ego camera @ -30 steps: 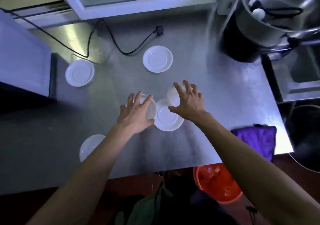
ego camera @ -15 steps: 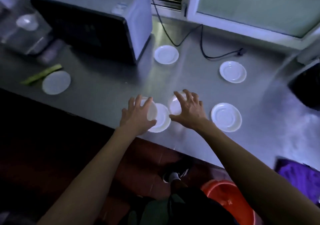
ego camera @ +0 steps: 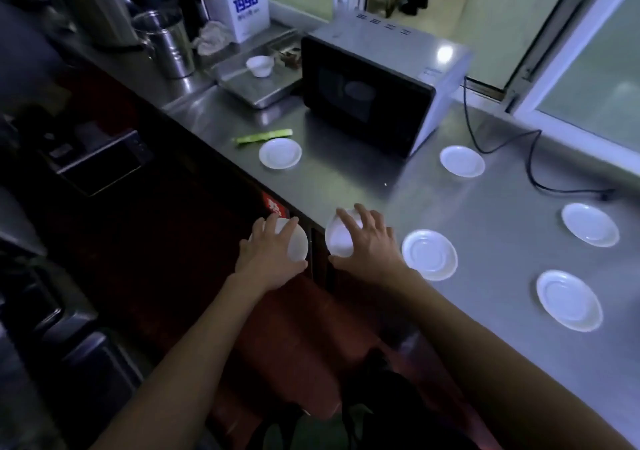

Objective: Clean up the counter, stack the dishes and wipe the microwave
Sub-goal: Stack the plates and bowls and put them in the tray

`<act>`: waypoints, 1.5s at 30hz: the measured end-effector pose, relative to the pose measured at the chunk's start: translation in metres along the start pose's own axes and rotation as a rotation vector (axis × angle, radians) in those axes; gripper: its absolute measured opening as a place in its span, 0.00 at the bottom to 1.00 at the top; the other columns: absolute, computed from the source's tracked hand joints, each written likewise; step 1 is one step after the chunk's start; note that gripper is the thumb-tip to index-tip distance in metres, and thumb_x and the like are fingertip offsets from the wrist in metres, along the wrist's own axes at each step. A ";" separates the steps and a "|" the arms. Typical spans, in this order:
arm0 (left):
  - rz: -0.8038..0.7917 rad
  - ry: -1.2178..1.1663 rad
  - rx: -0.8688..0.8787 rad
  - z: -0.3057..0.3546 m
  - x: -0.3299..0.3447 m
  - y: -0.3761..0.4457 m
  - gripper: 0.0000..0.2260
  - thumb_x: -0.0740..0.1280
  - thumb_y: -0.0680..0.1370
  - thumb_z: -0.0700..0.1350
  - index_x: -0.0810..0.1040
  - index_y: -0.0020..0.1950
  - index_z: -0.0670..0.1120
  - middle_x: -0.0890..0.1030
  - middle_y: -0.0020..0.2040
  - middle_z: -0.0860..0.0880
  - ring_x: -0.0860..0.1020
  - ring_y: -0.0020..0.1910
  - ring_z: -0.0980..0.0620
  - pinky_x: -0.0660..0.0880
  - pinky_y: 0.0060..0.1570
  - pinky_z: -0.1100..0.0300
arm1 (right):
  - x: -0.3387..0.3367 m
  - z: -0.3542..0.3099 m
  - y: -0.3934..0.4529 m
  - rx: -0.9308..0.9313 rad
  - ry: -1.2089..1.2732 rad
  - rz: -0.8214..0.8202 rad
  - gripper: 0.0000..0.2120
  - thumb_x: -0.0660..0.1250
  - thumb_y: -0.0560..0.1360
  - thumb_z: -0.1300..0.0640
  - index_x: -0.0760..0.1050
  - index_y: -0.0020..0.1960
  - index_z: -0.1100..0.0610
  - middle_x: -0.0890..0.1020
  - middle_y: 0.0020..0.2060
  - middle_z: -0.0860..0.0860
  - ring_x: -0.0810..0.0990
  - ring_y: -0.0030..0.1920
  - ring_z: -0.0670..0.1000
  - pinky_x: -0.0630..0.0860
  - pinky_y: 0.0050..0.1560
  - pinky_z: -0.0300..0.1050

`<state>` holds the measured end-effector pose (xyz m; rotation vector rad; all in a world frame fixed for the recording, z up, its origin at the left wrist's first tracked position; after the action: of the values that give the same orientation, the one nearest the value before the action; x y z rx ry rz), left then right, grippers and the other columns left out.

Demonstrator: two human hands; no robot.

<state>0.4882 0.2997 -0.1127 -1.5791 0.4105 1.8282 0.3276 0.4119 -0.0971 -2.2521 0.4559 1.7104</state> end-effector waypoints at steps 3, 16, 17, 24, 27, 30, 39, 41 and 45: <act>0.026 -0.035 -0.073 -0.040 -0.008 -0.011 0.43 0.68 0.70 0.66 0.50 0.79 0.59 0.50 0.79 0.49 0.49 0.77 0.42 0.63 0.67 0.37 | 0.008 -0.041 0.017 -0.099 -0.047 -0.050 0.47 0.70 0.67 0.36 0.52 0.79 0.44 0.55 0.78 0.53 0.55 0.75 0.60 0.64 0.67 0.62; -0.035 -0.048 -0.295 -0.177 -0.010 0.024 0.43 0.69 0.70 0.66 0.51 0.79 0.59 0.50 0.79 0.49 0.50 0.77 0.44 0.63 0.67 0.37 | 0.079 -0.122 0.144 -0.293 -0.061 -0.199 0.49 0.69 0.67 0.33 0.47 0.80 0.43 0.53 0.78 0.53 0.54 0.75 0.61 0.65 0.67 0.62; -0.042 -0.046 -0.303 -0.186 -0.013 0.033 0.43 0.68 0.70 0.66 0.50 0.79 0.59 0.50 0.79 0.50 0.49 0.77 0.44 0.63 0.67 0.37 | 0.082 -0.125 0.157 -0.290 -0.048 -0.205 0.49 0.69 0.67 0.33 0.48 0.80 0.43 0.53 0.78 0.53 0.55 0.75 0.61 0.65 0.67 0.62; -0.029 -0.063 -0.387 -0.236 -0.031 0.082 0.43 0.69 0.70 0.66 0.51 0.79 0.59 0.50 0.80 0.50 0.49 0.77 0.45 0.64 0.67 0.37 | 0.099 -0.154 0.236 -0.337 -0.009 -0.250 0.48 0.71 0.66 0.36 0.53 0.79 0.45 0.56 0.77 0.52 0.57 0.75 0.60 0.66 0.66 0.61; -0.026 -0.074 -0.415 -0.254 -0.036 0.097 0.43 0.68 0.70 0.67 0.51 0.79 0.59 0.50 0.80 0.50 0.50 0.77 0.45 0.64 0.67 0.37 | 0.098 -0.173 0.266 -0.359 -0.014 -0.265 0.48 0.72 0.66 0.37 0.54 0.79 0.45 0.57 0.78 0.53 0.57 0.75 0.60 0.66 0.67 0.61; -0.015 -0.077 -0.428 -0.279 -0.039 0.116 0.43 0.68 0.69 0.67 0.51 0.79 0.60 0.51 0.79 0.50 0.51 0.77 0.44 0.65 0.66 0.37 | 0.099 -0.194 0.294 -0.376 -0.012 -0.250 0.48 0.72 0.65 0.37 0.55 0.79 0.45 0.59 0.77 0.54 0.59 0.74 0.61 0.66 0.67 0.61; -0.028 -0.181 -0.405 -0.370 -0.047 0.193 0.43 0.68 0.69 0.68 0.51 0.78 0.61 0.52 0.79 0.52 0.52 0.76 0.45 0.65 0.65 0.38 | 0.125 -0.250 0.379 -0.342 -0.077 -0.269 0.48 0.71 0.64 0.36 0.55 0.78 0.44 0.59 0.76 0.53 0.58 0.73 0.62 0.67 0.64 0.62; -0.023 -0.194 -0.391 -0.393 -0.058 0.214 0.43 0.67 0.69 0.68 0.52 0.78 0.61 0.52 0.78 0.52 0.53 0.76 0.45 0.65 0.65 0.39 | 0.125 -0.264 0.400 -0.303 -0.087 -0.274 0.48 0.72 0.64 0.36 0.55 0.78 0.44 0.59 0.76 0.53 0.57 0.74 0.62 0.66 0.65 0.62; 0.015 -0.233 -0.367 -0.439 -0.085 0.248 0.41 0.68 0.68 0.67 0.54 0.77 0.61 0.54 0.77 0.52 0.54 0.74 0.46 0.66 0.64 0.40 | 0.118 -0.295 0.438 -0.272 -0.107 -0.252 0.47 0.72 0.64 0.36 0.56 0.78 0.44 0.59 0.76 0.53 0.58 0.73 0.61 0.66 0.66 0.62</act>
<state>0.6521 -0.1810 -0.1724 -1.5698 -0.0227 2.1606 0.4367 -0.1159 -0.1457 -2.2631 -0.0884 1.8369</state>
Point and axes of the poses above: each hand's wrist, its own y-axis towards the middle knuckle, its own x-axis out of the palm, z = x × y, the point moved 8 cm from there along y, towards the middle knuckle
